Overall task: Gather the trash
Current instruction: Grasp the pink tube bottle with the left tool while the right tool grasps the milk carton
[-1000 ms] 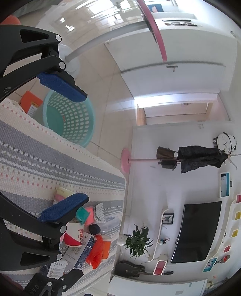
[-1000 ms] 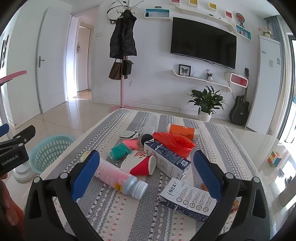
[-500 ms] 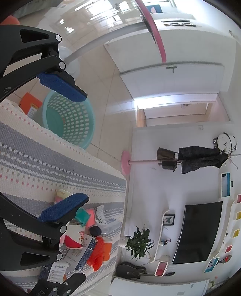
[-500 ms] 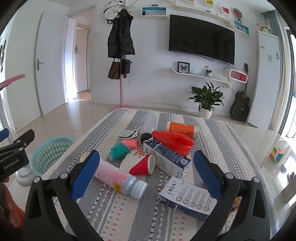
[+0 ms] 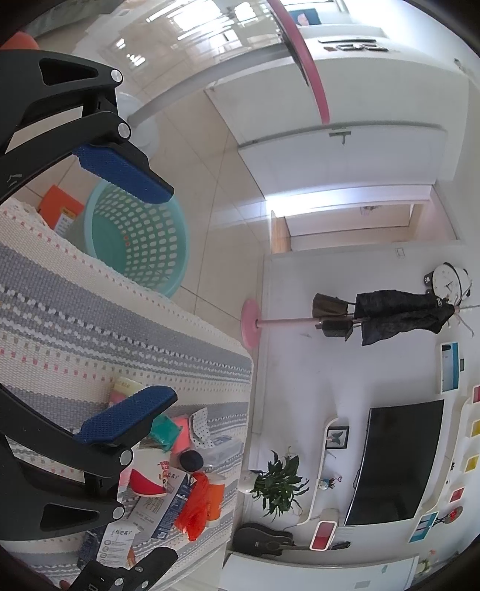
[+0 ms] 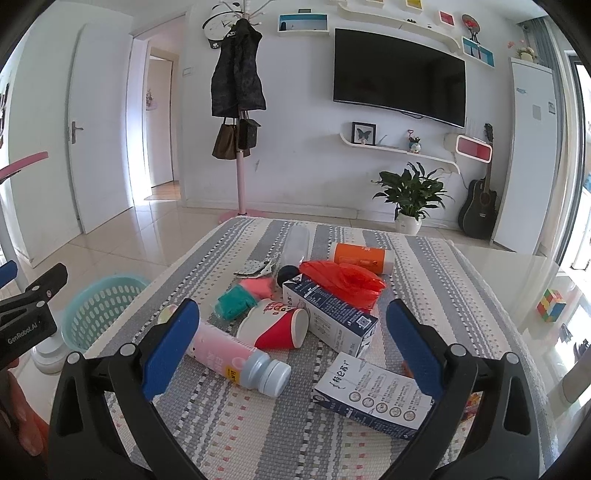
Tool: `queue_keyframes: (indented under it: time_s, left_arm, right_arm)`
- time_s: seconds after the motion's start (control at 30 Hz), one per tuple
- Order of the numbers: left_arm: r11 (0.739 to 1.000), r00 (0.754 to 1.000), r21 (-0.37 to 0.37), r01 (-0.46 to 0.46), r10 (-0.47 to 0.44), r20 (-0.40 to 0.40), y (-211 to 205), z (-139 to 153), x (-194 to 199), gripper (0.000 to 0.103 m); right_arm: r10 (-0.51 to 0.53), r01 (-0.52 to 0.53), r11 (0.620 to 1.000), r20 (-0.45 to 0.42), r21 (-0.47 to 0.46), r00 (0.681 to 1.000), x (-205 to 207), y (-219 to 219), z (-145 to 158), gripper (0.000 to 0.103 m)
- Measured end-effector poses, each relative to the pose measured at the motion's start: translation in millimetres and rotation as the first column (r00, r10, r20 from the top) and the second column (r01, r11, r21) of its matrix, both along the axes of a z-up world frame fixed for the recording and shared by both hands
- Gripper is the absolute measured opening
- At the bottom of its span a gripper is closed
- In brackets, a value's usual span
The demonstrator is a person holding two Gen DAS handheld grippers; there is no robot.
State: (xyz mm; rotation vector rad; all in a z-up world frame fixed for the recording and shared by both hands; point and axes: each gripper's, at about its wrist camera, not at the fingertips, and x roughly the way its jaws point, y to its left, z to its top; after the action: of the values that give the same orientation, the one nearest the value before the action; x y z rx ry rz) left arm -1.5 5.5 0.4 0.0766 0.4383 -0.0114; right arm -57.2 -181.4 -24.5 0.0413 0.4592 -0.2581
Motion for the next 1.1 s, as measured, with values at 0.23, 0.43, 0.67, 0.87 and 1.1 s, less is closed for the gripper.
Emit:
queue_keyframes:
  time_s: [0.23, 0.43, 0.67, 0.87, 1.1]
  left_arm:
    - [1.000, 1.000, -0.003, 0.010, -0.010, -0.009, -2, -2, 0, 0.096]
    - [0.985, 0.965, -0.114, 0.131, -0.153, -0.211, -19, -21, 23, 0.096]
    - [0.947, 0.891, -0.285, 0.149, -0.254, -0.377, -57, -47, 54, 0.095]
    - [0.914, 0.800, -0.406, -0.009, -0.237, -0.552, -86, -96, 92, 0.090]
    - [0.927, 0.791, -0.359, -0.111, -0.136, -0.596, -105, -112, 117, 0.090]
  right_arm:
    - [-0.004, 0.004, 1.000, 0.001, -0.011, 1.000, 0, -2, 2, 0.091]
    - [-0.042, 0.042, 0.999, 0.000, -0.007, 0.999, -1, -23, 9, 0.060]
    - [-0.161, 0.161, 0.984, -0.009, 0.079, 0.987, -7, -79, 9, 0.030]
    - [-0.189, 0.195, 0.972, -0.058, 0.128, 0.980, 0, -98, -3, 0.029]
    - [-0.193, 0.210, 0.962, -0.108, 0.175, 0.975, 3, -115, -16, 0.029]
